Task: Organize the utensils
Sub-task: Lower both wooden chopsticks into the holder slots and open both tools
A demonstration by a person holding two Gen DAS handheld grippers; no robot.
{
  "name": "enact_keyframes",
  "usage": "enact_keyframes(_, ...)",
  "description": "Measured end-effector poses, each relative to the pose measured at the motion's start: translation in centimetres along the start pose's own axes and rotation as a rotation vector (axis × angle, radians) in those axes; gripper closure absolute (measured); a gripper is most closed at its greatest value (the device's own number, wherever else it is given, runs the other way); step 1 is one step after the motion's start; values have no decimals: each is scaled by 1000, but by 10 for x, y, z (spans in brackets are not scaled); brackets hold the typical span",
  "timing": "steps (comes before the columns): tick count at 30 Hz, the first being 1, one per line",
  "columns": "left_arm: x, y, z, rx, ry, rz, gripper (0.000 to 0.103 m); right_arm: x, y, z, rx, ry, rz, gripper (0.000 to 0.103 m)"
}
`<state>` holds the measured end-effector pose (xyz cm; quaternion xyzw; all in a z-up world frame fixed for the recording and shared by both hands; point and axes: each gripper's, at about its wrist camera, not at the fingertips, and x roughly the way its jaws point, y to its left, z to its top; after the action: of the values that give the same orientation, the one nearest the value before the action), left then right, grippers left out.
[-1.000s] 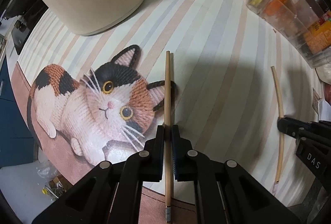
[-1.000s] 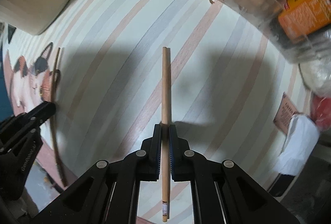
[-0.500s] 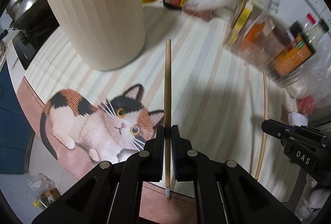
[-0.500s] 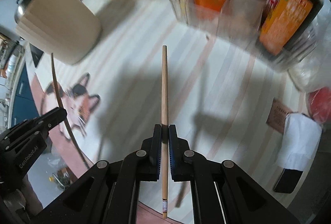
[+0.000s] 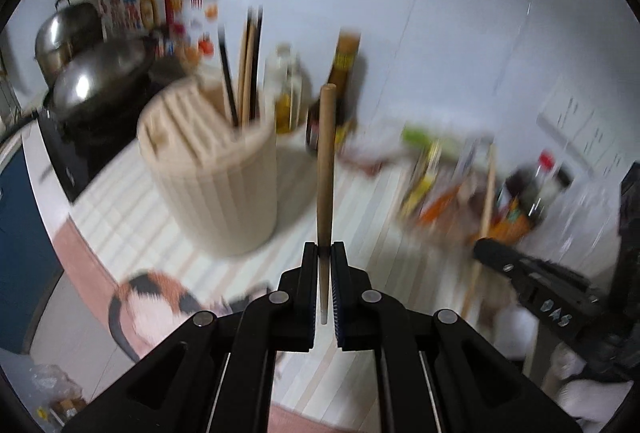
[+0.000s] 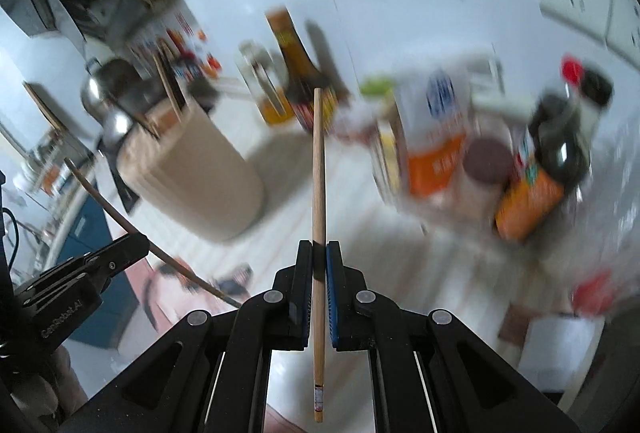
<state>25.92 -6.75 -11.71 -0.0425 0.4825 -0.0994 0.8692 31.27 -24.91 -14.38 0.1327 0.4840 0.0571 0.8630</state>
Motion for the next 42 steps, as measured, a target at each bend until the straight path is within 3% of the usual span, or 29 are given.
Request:
enact_keyframes(8,-61,6,90,-23,-192,-6,99,-25,44,94,-3,-177,116,96)
enact_keyframes(14,-78,26,135,-59,-264,40,99,-21,74,143,11,-263,188,96)
enact_keyframes(25,-36,60,154,-119,-181,112,99,41,114,195,18,-326,256,96)
enact_keyframes(34,-1,78,152,-163,-104,152,99,94,126,189,-1,-297,269,96)
enact_keyframes(42,12,85,148,-184,-70,144,99,105,127,171,-42,-284,279,96)
